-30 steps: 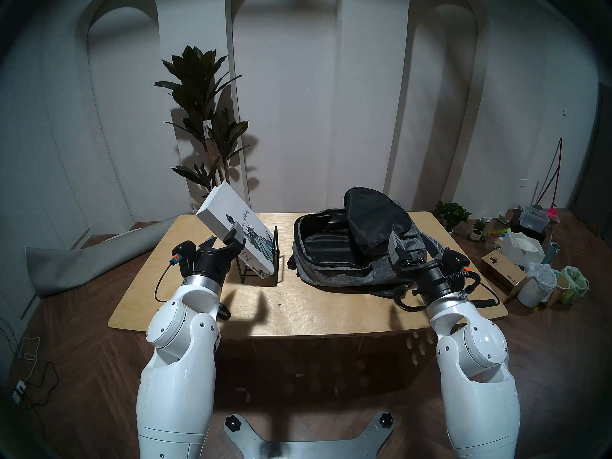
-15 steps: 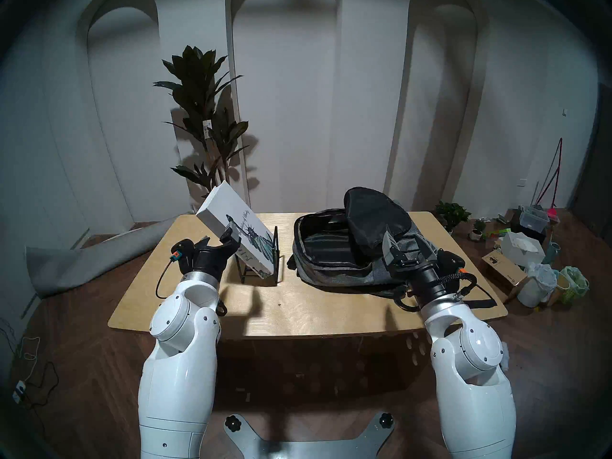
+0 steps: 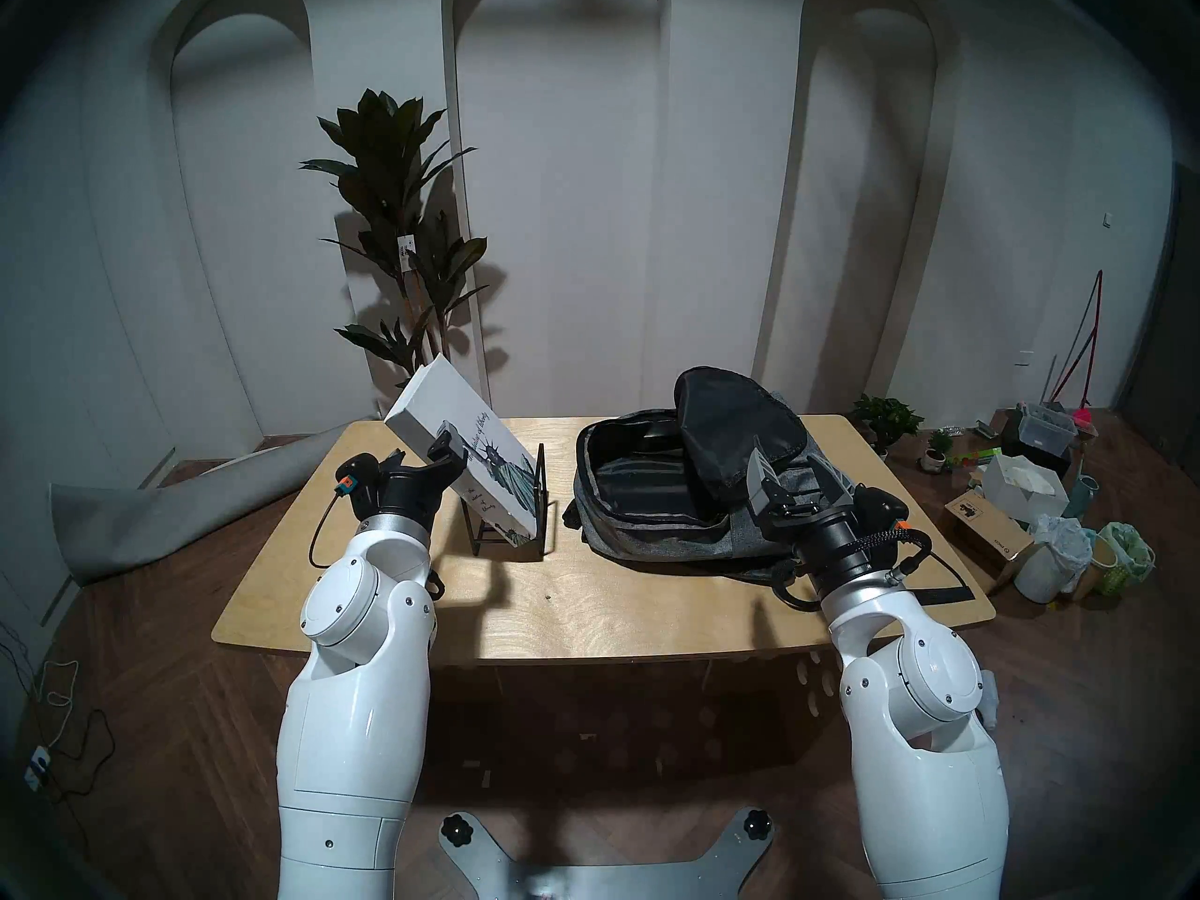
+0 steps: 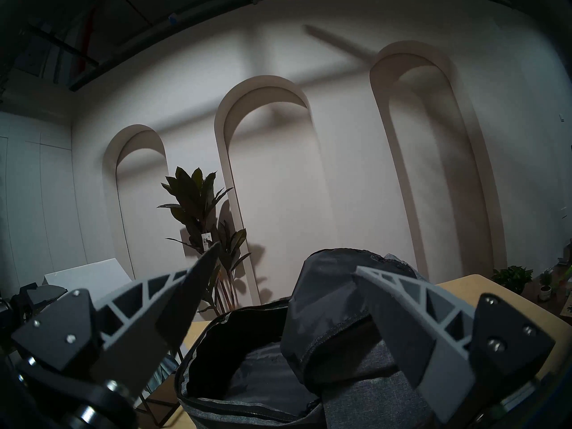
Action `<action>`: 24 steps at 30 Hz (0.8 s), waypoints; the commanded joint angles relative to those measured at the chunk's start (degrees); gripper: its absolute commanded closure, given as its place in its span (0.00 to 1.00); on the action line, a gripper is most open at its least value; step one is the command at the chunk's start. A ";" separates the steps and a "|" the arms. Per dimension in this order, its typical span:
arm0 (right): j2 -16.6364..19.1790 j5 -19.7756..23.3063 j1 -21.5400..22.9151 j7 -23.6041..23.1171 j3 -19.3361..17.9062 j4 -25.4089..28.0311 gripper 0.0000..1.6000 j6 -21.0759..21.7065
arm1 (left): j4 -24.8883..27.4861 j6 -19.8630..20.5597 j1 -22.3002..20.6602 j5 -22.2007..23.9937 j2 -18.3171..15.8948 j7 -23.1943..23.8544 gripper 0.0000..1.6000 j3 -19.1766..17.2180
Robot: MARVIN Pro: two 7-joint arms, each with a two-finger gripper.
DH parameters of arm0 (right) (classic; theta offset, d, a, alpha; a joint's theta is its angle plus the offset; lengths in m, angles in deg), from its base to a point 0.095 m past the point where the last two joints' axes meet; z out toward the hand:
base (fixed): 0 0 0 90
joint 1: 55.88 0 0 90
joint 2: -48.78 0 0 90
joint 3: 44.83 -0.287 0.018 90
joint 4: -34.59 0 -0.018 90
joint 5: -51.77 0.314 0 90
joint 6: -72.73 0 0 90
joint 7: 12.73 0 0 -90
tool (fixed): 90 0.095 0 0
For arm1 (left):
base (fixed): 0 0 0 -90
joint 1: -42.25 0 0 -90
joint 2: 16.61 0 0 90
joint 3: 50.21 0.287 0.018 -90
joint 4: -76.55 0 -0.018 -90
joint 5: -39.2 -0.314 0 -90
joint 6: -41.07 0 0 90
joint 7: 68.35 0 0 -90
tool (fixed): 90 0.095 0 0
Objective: Put the book into the bag and close the bag
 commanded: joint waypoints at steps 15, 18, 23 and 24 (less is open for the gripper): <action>-0.15 -1.19 0.47 1.44 0.88 0.95 0.00 -1.47 | -1.60 -1.09 -3.66 0.25 -1.30 1.92 0.00 -0.72; -0.20 -1.29 0.42 1.47 1.00 1.11 0.00 -1.72 | -2.21 -1.26 -3.80 -0.14 -1.52 2.25 0.00 -0.41; -0.35 -2.09 0.01 1.72 0.99 0.76 0.00 -3.05 | -3.05 -2.17 -4.33 -1.27 -2.33 3.01 0.00 0.29; -0.35 -2.09 0.01 1.72 0.99 0.76 0.00 -3.05 | -3.05 -2.17 -4.33 -1.27 -2.33 3.01 0.00 0.29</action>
